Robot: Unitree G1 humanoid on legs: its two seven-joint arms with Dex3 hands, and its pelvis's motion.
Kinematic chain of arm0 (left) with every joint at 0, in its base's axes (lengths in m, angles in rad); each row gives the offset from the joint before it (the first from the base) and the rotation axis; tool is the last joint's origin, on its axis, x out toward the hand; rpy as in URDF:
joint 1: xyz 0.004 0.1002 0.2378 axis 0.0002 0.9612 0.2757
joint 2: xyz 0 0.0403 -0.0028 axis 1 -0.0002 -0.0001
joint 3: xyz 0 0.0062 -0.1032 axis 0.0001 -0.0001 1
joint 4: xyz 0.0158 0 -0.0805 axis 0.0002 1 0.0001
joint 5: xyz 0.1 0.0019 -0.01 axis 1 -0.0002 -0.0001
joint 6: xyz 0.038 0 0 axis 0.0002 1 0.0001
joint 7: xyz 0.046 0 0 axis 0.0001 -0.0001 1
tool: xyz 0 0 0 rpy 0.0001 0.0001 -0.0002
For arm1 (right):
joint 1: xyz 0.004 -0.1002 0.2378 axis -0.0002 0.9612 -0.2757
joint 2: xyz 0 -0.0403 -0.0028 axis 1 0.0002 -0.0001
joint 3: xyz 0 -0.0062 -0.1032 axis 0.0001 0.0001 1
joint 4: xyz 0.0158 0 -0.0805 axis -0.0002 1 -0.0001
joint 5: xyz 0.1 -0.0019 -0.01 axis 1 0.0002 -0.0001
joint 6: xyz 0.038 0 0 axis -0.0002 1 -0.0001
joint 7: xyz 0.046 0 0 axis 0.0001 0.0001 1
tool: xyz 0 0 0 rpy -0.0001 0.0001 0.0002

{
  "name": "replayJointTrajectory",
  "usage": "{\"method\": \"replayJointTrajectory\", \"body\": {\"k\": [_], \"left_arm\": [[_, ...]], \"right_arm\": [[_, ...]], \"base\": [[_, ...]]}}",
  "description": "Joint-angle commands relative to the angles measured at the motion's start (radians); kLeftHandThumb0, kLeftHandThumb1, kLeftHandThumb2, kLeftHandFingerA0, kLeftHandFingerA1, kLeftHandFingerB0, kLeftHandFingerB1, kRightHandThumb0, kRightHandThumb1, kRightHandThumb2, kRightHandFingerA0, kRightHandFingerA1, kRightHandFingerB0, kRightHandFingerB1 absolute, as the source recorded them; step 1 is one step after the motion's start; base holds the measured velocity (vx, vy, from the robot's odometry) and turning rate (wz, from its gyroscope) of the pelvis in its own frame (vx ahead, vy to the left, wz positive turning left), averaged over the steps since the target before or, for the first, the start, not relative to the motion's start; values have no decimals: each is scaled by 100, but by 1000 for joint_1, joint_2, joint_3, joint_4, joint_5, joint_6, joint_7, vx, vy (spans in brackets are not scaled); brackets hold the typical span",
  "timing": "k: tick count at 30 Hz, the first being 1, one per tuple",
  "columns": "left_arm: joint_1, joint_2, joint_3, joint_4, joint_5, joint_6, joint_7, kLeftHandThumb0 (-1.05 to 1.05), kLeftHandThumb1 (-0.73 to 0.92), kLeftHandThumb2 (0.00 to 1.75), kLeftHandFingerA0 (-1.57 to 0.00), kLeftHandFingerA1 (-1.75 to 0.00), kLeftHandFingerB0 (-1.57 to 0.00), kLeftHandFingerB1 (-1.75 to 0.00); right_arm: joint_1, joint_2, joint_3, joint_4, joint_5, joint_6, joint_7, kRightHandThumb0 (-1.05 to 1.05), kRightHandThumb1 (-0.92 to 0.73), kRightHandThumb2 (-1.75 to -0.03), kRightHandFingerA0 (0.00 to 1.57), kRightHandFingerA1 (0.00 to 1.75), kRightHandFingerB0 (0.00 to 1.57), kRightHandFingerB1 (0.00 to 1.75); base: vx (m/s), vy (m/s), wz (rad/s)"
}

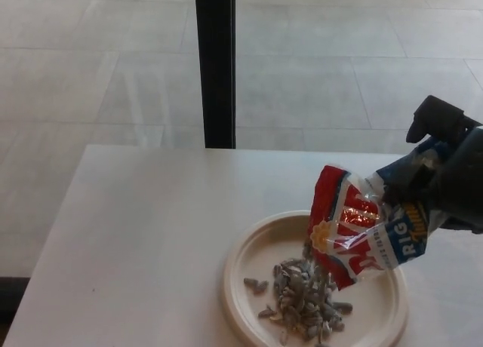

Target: The robot uses its right hand to pick up a bag of sunflower seeds kept in the middle of the desk and tilts it over a plate kept next to it to pour out a few seeds and then puts the bag of seeds back on the desk

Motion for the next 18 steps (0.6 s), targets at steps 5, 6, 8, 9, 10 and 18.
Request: {"method": "replayJointTrajectory", "body": {"k": [5, 6, 8, 9, 10, 18], "left_arm": [[24, 9, -3, 5, 6, -9, 11, -92, 91, 68, -28, -51, -21, -34], [30, 5, -7, 4, 9, -13, 10, -92, 91, 68, -28, -51, -21, -34], [31, 6, -6, 4, 8, -13, 6, -93, 91, 68, -27, -52, -21, -34], [32, 2, 9, 6, -9, -1, 0, -93, 89, 68, -28, -53, -21, -35], [34, 2, 7, 4, -6, -6, 1, -93, 90, 68, -28, -53, -21, -35], [46, -10, -2, 6, 3, -15, 6, -94, 91, 68, -28, -50, -20, -34]], "right_arm": [[265, 240, -187, -1, 232, 223, -30, -24, -62, -97, 92, 175, 77, 152], [290, 265, -208, -7, 256, 241, -22, -24, -62, -97, 92, 175, 77, 152], [346, 339, -260, -5, 317, 257, -48, -17, -65, -92, 91, 175, 75, 163], [372, 371, -281, -2, 336, 274, -50, -18, -69, -87, 90, 175, 72, 164], [385, 388, -292, -6, 348, 286, -46, -18, -70, -86, 88, 175, 74, 157], [469, 498, -374, 105, 436, 177, -91, -14, -69, -84, 80, 174, 70, 155]], "base": [[0, 0, 0], [0, 0, 0], [0, 0, 0], [0, 0, 0], [0, 0, 0], [0, 0, 0]]}}
